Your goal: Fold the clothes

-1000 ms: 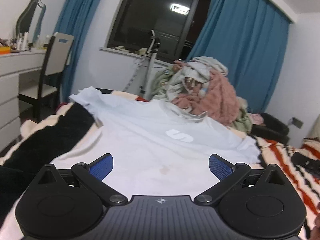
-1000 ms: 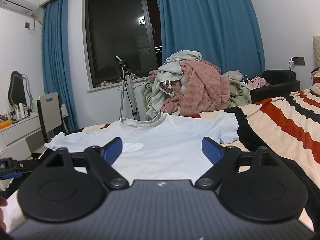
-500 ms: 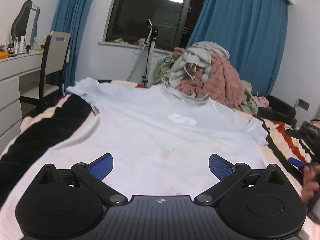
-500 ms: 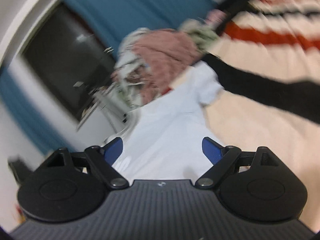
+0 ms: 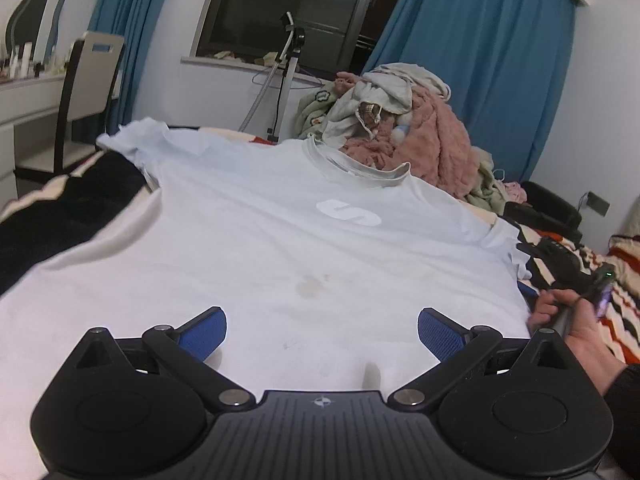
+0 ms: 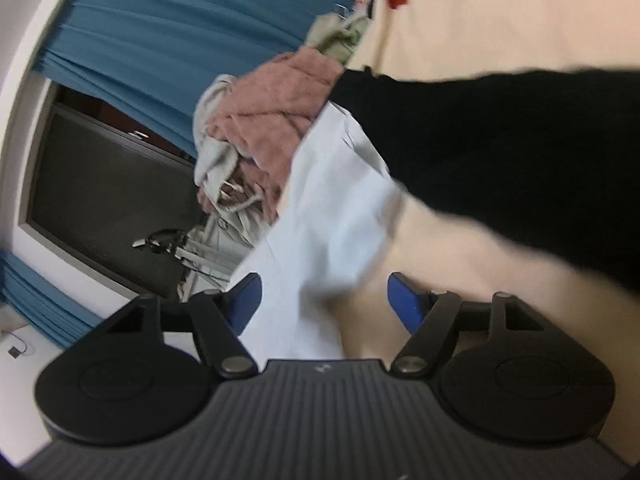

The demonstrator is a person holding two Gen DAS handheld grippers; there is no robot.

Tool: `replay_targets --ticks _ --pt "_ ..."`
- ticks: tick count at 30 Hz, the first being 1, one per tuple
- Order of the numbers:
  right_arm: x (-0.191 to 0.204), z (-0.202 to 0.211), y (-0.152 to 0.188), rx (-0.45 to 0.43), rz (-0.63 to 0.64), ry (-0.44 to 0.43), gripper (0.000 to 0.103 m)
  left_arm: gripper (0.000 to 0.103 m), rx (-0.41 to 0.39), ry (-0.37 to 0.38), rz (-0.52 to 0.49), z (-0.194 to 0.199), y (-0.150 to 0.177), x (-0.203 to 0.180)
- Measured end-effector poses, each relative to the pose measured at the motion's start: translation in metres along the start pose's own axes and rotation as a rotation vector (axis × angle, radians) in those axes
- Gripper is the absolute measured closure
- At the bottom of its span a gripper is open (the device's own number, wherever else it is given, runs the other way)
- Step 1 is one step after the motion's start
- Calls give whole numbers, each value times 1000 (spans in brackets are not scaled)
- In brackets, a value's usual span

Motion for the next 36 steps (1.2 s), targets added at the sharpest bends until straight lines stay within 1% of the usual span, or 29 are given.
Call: replay_targets --ticks 2,4,5,8,9,11,12,13,14,15,16,19,21,22,24,26,28,30,32,34,36 --pt "2 -22 -5 -12 43 -3 31 0 -11 15 -14 -13 1 -1" --pt "4 -42 -9 -27 77 -15 31 0 -34 -11 -66 -28 5 -2" --pt "4 -50 -12 -41 76 -24 31 0 -33 -25 -78 -37 7 -1" --pt "7 -75 -21 -75 78 -38 31 0 4 -26 -32 -58 9 5" --pt "9 -84 -24 -80 87 -34 29 0 16 -26 -14 -65 10 7" --pt "20 -101 -28 -70 147 -13 29 1 10 -28 8 -69 7 10" --pt "27 -109 -29 -60 188 2 32 1 4 -31 14 -68 4 11" --pt "35 -116 -30 -46 243 32 48 1 -2 -34 20 -67 0 11" --pt "43 -120 -31 -38 305 78 59 0 -9 -37 26 -65 -4 12" --pt "52 -124 -32 -30 367 123 79 1 -15 -40 31 -63 -7 13" --pt "63 -124 -33 -32 426 155 89 0 -24 -44 31 -59 -13 13" --pt "108 -105 -31 -104 593 166 94 0 -55 -57 25 -44 -29 18" --pt "152 -91 -22 -168 711 147 94 0 -82 -66 20 -30 -38 23" --pt "174 -85 -14 -193 770 138 94 0 -95 -70 18 -23 -43 26" --pt "222 -75 10 -232 908 123 94 0 -130 -92 -18 -10 -53 35" --pt "265 -73 46 -241 1059 110 94 0 -166 -116 -58 3 -63 46" --pt "296 -79 87 -225 1169 88 95 0 -201 -189 -94 12 -70 57" --pt "316 -88 133 -185 1252 70 95 0 -209 -223 -58 13 -74 72" --pt "323 -101 177 -130 1300 56 95 0 -203 -225 -10 8 -75 84" --pt "323 -114 219 -74 1335 38 95 0 -194 -243 -4 0 -75 95" --pt "317 -126 253 -22 1343 6 94 0 -190 -282 -12 -10 -75 106"
Point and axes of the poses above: each gripper's, at about its wrist camera, not at the fingertips, and z roughly against the way its jaws point, x to its left, y to its underside, the point moved 4 cm from there along -z, roughly the way its jaws point, and after that the axes turned 9 degrees about -x, right-handed, at the moved point
